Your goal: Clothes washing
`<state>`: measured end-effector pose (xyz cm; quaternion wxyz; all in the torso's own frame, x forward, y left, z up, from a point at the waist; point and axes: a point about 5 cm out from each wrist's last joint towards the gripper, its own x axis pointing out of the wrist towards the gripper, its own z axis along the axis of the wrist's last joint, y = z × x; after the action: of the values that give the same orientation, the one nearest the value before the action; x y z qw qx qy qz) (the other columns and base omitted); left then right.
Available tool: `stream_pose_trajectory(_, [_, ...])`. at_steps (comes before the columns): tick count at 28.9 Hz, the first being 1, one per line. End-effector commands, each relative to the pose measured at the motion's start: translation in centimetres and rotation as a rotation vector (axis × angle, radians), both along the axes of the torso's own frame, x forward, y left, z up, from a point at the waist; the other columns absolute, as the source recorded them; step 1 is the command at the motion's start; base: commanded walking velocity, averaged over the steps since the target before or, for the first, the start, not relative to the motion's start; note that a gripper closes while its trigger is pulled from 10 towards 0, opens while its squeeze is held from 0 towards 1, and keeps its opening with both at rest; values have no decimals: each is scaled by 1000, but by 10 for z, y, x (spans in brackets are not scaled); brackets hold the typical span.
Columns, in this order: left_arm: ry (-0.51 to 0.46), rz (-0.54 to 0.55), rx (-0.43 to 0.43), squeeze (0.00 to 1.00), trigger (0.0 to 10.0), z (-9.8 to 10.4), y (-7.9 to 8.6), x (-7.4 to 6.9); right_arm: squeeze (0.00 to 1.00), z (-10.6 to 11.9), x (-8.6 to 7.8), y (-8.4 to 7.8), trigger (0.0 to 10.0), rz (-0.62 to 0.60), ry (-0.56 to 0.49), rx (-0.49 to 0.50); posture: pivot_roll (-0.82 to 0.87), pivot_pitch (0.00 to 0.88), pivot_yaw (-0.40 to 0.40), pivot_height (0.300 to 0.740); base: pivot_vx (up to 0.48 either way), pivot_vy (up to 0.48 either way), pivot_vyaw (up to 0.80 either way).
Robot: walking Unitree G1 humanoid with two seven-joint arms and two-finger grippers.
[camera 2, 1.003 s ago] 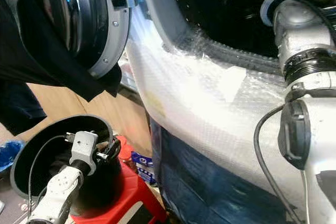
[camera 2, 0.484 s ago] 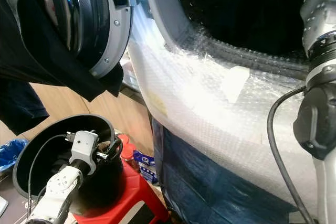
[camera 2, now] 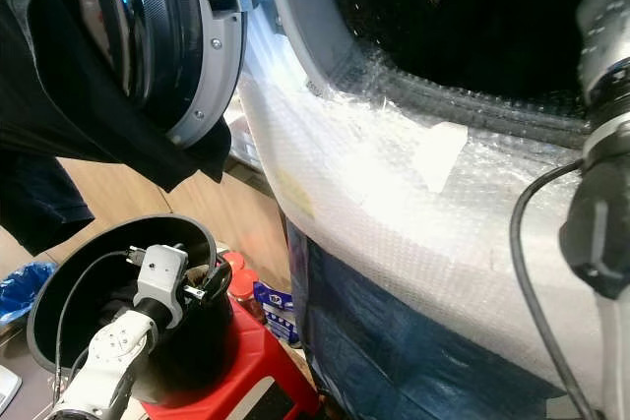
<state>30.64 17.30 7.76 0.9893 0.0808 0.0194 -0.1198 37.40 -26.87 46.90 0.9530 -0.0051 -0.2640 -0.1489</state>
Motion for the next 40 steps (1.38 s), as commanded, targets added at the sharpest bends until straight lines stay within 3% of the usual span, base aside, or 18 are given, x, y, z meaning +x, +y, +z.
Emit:
stream_pose_trajectory(1, [19,4,12,0,10000,-2,3,-1,0,21,-7,10,10000,54,-65,-17,9,55,140,740,0,0,0])
stream_pose_trajectory(2, [27,-7,10,0,10000,-3,1,-2,0,9,2,18,10000,93,10,-52,11,59,138,740,0,0,0])
stream_pose_trajectory(9, [39,-18,12,0,10000,-4,2,-4,0,-6,8,28,10000,163,40,-107,4,70,139,740,0,0,0])
stream_pose_trajectory(16, [60,-28,18,0,10000,-7,1,-5,0,-11,-1,41,10000,210,22,-82,-7,77,136,740,0,0,0])
stream_pose_trajectory(19, [64,-36,18,0,10000,-7,0,-5,0,-30,-7,41,10000,159,68,-91,-10,81,132,740,0,0,0])
stream_pose_trajectory(24, [81,-55,30,0,10000,-10,-1,-7,0,-73,-12,51,10000,180,165,75,-14,85,142,740,0,0,0])
stream_pose_trajectory(30, [81,-47,30,0,10000,-9,1,-5,0,-91,-23,50,10000,117,214,167,-20,82,139,740,0,0,0])
stream_pose_trajectory(33, [81,-47,30,0,10000,-9,0,-5,0,-85,-28,49,10000,-3,209,185,-24,84,138,740,0,0,0])
stream_pose_trajectory(36, [86,-49,29,0,10000,-11,-1,-6,0,-65,-38,64,10000,112,157,199,-27,87,134,740,0,0,0])
stream_pose_trajectory(37, [86,-48,27,0,10000,-11,-1,-6,0,-60,-44,71,10000,97,163,98,-26,88,132,740,0,0,0])
stream_pose_trajectory(40, [86,-48,26,0,10000,-11,-2,-6,0,-61,-47,77,10000,94,174,66,-26,88,132,740,0,0,0])
